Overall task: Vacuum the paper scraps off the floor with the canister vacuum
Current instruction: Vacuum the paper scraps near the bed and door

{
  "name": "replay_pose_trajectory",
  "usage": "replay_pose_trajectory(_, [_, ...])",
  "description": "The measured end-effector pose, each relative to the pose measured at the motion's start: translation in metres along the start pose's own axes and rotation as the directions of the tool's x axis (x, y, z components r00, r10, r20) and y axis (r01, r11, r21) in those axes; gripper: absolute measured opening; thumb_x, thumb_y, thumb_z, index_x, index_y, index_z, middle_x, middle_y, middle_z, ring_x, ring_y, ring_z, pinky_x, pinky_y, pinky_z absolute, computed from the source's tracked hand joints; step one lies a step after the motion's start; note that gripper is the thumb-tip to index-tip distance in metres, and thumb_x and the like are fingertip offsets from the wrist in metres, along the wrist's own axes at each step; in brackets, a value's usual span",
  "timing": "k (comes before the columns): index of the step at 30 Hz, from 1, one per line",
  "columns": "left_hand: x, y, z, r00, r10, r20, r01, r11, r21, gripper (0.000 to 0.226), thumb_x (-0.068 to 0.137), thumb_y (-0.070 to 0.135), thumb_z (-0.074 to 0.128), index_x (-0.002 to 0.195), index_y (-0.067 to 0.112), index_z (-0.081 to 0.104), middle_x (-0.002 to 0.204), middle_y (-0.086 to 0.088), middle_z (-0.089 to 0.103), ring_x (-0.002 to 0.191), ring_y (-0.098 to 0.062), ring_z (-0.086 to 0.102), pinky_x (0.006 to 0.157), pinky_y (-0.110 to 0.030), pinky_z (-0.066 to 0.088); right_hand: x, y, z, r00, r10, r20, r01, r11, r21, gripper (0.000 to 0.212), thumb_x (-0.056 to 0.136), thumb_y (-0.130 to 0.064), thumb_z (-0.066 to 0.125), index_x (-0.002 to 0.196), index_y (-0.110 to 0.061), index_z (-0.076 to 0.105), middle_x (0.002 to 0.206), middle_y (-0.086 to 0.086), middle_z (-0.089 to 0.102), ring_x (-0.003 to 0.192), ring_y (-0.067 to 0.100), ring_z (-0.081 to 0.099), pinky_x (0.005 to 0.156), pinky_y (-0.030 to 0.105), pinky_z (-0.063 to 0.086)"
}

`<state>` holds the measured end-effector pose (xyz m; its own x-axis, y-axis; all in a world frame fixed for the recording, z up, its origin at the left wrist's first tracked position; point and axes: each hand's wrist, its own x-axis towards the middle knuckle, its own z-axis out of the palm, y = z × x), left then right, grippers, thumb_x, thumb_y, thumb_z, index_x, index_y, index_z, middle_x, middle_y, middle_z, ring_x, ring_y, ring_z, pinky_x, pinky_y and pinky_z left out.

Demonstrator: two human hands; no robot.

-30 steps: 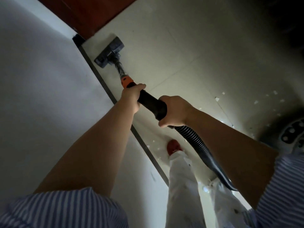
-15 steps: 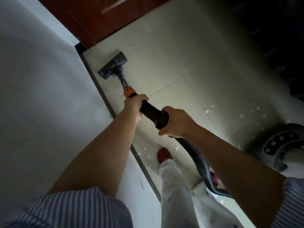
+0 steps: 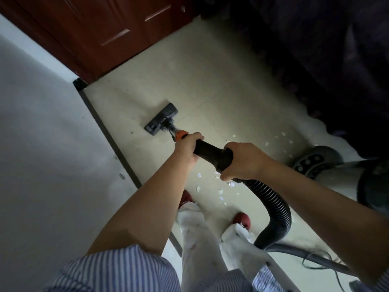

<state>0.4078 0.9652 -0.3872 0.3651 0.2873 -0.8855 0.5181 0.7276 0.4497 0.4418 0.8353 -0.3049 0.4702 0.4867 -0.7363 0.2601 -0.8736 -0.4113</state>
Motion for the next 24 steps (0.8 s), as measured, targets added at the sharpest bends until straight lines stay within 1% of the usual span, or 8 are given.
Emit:
replay_pose_trajectory(6, [-0.026,-0.043,0.034,0.998,-0.053,0.017,0.053,0.998,0.034,0.034,0.087,-0.007,0.051,0.064,0.012,0.034,0.062,-0.006,0.041,0.053,-0.015,0.045,0.048,-0.024,0.042,-0.036,0.050,0.003,0.999,0.021,0.026,-0.022,0.999,0.026,0.037,0.068,-0.025,0.072,0.095,-0.017,0.047,0.069,-0.004,0.055,0.068,0.016,0.058,0.070,0.031,0.052])
replay_pose_trajectory(10, [-0.029,-0.061,0.040,0.994,-0.111,-0.020,0.113,0.990,0.083,0.025,0.087,-0.004,0.053,0.068,0.008,0.041,0.063,-0.007,0.046,0.057,-0.018,0.049,0.055,-0.027,0.044,-0.041,0.072,0.014,0.998,0.024,0.052,-0.025,0.999,0.024,0.041,0.071,-0.031,0.072,0.097,-0.015,0.046,0.073,-0.006,0.051,0.070,0.014,0.054,0.063,0.027,0.047])
replay_pose_trajectory(14, [-0.031,-0.060,0.050,0.995,-0.088,-0.048,0.091,0.993,0.076,0.029,0.088,-0.005,0.047,0.064,0.008,0.038,0.051,-0.007,0.046,0.046,-0.017,0.050,0.056,-0.028,0.041,-0.044,0.078,0.014,0.998,0.018,-0.053,-0.017,1.000,0.016,0.074,0.069,-0.045,0.073,0.127,-0.014,0.039,0.075,-0.007,0.050,0.081,0.018,0.056,0.073,0.029,0.050])
replay_pose_trajectory(16, [-0.036,-0.058,0.059,0.994,-0.090,-0.058,0.091,0.996,0.024,0.032,0.091,-0.006,0.041,0.063,0.009,0.036,0.048,-0.008,0.047,0.043,-0.017,0.051,0.067,-0.031,0.042,-0.051,0.084,0.011,0.996,0.010,-0.090,-0.012,1.000,-0.028,0.086,0.069,-0.052,0.071,0.136,-0.018,0.029,0.084,-0.004,0.055,0.092,0.021,0.059,0.080,0.032,0.051])
replay_pose_trajectory(18, [-0.040,-0.059,0.065,0.990,-0.128,-0.065,0.126,0.992,-0.030,0.026,0.095,-0.002,0.038,0.070,0.006,0.041,0.070,-0.010,0.049,0.067,-0.020,0.052,0.087,-0.033,0.041,-0.057,0.090,0.008,0.994,-0.002,-0.109,-0.008,0.996,-0.091,0.080,0.070,-0.051,0.070,0.133,-0.019,0.033,0.097,0.000,0.061,0.094,0.022,0.059,0.081,0.033,0.051])
replay_pose_trajectory(20, [-0.036,-0.059,0.068,0.985,-0.156,-0.074,0.155,0.988,-0.019,0.018,0.096,0.002,0.041,0.078,0.002,0.044,0.084,-0.009,0.049,0.079,-0.020,0.051,0.100,-0.038,0.037,-0.057,0.093,0.010,0.993,0.013,-0.121,-0.023,0.997,-0.080,0.067,0.070,-0.044,0.070,0.124,-0.016,0.041,0.093,0.000,0.060,0.086,0.021,0.058,0.075,0.030,0.051])
replay_pose_trajectory(22, [-0.033,-0.058,0.066,0.983,-0.168,-0.076,0.172,0.983,0.059,0.022,0.096,0.005,0.045,0.073,0.002,0.045,0.077,-0.008,0.048,0.069,-0.020,0.049,0.100,-0.037,0.038,-0.052,0.089,0.015,0.993,0.019,-0.118,-0.023,0.999,-0.026,0.059,0.070,-0.038,0.070,0.118,-0.014,0.045,0.085,-0.002,0.054,0.076,0.018,0.052,0.067,0.026,0.046])
replay_pose_trajectory(24, [-0.033,-0.052,0.064,0.981,-0.188,-0.056,0.194,0.974,0.116,0.016,0.095,0.008,0.049,0.082,-0.002,0.050,0.084,-0.007,0.052,0.077,-0.024,0.055,0.097,-0.037,0.040,-0.044,0.082,0.019,0.992,-0.010,-0.125,0.008,1.000,-0.020,0.058,0.070,-0.036,0.069,0.118,-0.014,0.046,0.082,-0.003,0.051,0.072,0.016,0.048,0.060,0.024,0.040])
